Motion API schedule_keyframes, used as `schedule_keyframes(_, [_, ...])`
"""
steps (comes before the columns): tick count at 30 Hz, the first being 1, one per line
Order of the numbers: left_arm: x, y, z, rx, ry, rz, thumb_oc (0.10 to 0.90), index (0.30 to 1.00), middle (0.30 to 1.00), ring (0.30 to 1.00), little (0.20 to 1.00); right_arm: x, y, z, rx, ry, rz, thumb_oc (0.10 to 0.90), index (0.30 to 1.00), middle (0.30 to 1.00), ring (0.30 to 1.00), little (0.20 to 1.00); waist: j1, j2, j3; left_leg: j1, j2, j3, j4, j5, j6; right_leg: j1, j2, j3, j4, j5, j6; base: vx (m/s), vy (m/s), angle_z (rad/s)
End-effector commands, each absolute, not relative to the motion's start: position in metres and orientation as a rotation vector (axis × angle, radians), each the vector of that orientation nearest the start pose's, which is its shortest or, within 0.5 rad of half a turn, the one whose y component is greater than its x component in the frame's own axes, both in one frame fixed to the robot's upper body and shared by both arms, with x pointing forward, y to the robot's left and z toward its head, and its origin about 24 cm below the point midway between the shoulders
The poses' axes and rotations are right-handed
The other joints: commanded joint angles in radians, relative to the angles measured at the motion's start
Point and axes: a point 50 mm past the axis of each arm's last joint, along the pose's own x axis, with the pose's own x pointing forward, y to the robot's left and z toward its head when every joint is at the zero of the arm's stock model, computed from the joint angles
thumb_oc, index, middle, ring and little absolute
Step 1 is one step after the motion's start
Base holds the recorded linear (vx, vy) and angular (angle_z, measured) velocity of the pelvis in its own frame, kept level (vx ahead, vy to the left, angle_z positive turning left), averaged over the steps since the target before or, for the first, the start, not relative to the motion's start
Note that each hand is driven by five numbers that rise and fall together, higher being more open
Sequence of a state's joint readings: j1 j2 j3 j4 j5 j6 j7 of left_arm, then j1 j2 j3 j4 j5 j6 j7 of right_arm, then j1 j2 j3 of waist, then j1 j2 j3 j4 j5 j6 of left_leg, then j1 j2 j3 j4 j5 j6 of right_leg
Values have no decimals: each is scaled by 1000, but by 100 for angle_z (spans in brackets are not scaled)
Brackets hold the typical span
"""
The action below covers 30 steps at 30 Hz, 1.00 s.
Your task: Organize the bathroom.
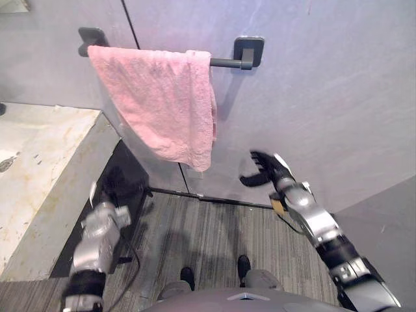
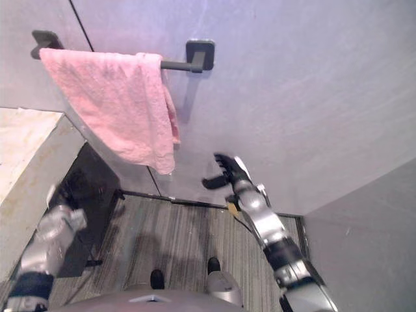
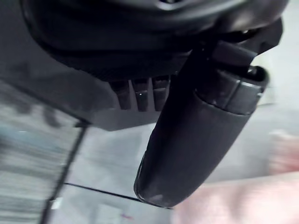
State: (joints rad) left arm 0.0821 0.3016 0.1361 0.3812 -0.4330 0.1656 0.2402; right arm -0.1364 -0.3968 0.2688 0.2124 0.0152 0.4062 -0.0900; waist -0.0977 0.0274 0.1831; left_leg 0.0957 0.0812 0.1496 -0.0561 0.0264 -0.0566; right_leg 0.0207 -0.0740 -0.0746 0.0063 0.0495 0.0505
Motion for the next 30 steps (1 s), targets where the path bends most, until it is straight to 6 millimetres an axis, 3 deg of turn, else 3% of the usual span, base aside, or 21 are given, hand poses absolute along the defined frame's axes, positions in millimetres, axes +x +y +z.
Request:
schedule_keyframes(1, [204, 294, -27, -20, 384, 576, 800, 900, 900, 900, 900, 278, -195, 22, -619, 279, 59, 800, 900, 900, 900, 900, -13, 9, -31, -3, 106, 65, 115, -70, 2, -52, -40, 61, 122, -126, 69, -35, -20, -3])
schedule_keyframes(6, [194, 285, -52, 77, 465, 544, 800, 900, 900, 900, 900, 254, -219, -17, -769, 419, 45, 800, 900, 900, 900, 900, -24, 10, -8, -17, 120, 55, 133, -63, -4, -70, -20, 51, 154, -138, 52, -74, -44, 0])
schedule_keyframes(9, [187, 281, -67, 30, 520, 573, 800, 900, 900, 900, 900, 244, -232, -37, -848, 501, 63, 800, 900, 900, 900, 900, -19, 6, 9, -34, 125, 33, 170, -67, -9, -79, -10, 39, 180, -152, 43, -92, -83, 8])
schedule_keyframes(11, [184, 276, -83, 23, 595, 608, 800, 900, 900, 900, 900, 243, -240, -51, -980, 570, 109, 800, 900, 900, 900, 900, 10, -1, 50, -100, 151, -30, 246, -1, -31, -109, 24, 19, 229, -170, 19, -235, -229, 15])
schedule_keyframes(13, [187, 275, -85, 31, 613, 614, 800, 900, 900, 900, 900, 247, -243, -55, -1029, 598, 124, 800, 900, 900, 900, 900, 26, -1, 76, -124, 166, -58, 236, 43, -44, -117, 42, -1, 238, -174, 15, -267, -212, 47])
schedule_keyframes(14, [194, 275, -87, 37, 627, 602, 800, 900, 900, 900, 900, 252, -245, -61, -1059, 641, 109, 800, 900, 900, 900, 900, 44, -4, 118, -164, 199, -44, 213, 121, -66, -115, 66, -54, 229, -182, 3, -287, -209, 71])
schedule_keyframes(15, [195, 274, -87, 33, 630, 602, 800, 900, 900, 900, 900, 252, -246, -61, -1062, 652, 110, 800, 900, 900, 900, 900, 43, -4, 121, -168, 202, -38, 215, 123, -67, -114, 67, -61, 227, -182, 2, -296, -240, 93])
schedule_keyframes(18, [200, 269, -93, 33, 656, 567, 800, 900, 900, 900, 900, 247, -254, -71, -1099, 716, 111, 800, 900, 900, 900, 900, 27, -29, 142, -168, 205, 101, 295, 50, -57, -105, 36, -151, 198, -159, -12, -158, -121, 93])
schedule_keyframes(20, [201, 261, -98, 47, 675, 547, 800, 900, 900, 900, 900, 240, -259, -77, -1106, 761, 103, 800, 900, 900, 900, 900, 14, -52, 150, -176, 188, 128, 439, 33, -69, -97, 24, -185, 173, -126, -31, -157, -70, 145])
schedule_keyframes(24, [197, 259, -101, 75, 680, 542, 800, 900, 900, 900, 900, 222, -269, -88, -1065, 811, 50, 800, 900, 900, 900, 900, -4, -76, 144, -135, 148, 119, 528, -6, -50, -105, 28, -167, 156, -98, -38, -130, 0, 91])
schedule_keyframes(26, [202, 257, -100, 95, 670, 531, 800, 900, 900, 900, 900, 205, -278, -94, -1037, 831, 3, 800, 900, 900, 900, 900, -32, -82, 136, -113, 107, 77, 563, -29, -36, -124, 45, -132, 148, -81, -38, -216, 91, 126])
schedule_keyframes(28, [205, 256, -99, 101, 665, 524, 800, 900, 900, 900, 900, 202, -282, -95, -1029, 833, -20, 800, 900, 900, 900, 900, -41, -79, 134, -106, 81, 60, 558, -48, -30, -131, 48, -119, 147, -77, -34, -171, 150, 92])
schedule_keyframes(30, [212, 254, -95, 94, 646, 522, 800, 900, 900, 900, 900, 201, -289, -92, -1024, 825, -57, 800, 900, 900, 900, 900, -57, -71, 135, -83, 37, 53, 468, -122, -5, -167, 40, -92, 144, -58, -8, -290, 323, 60])
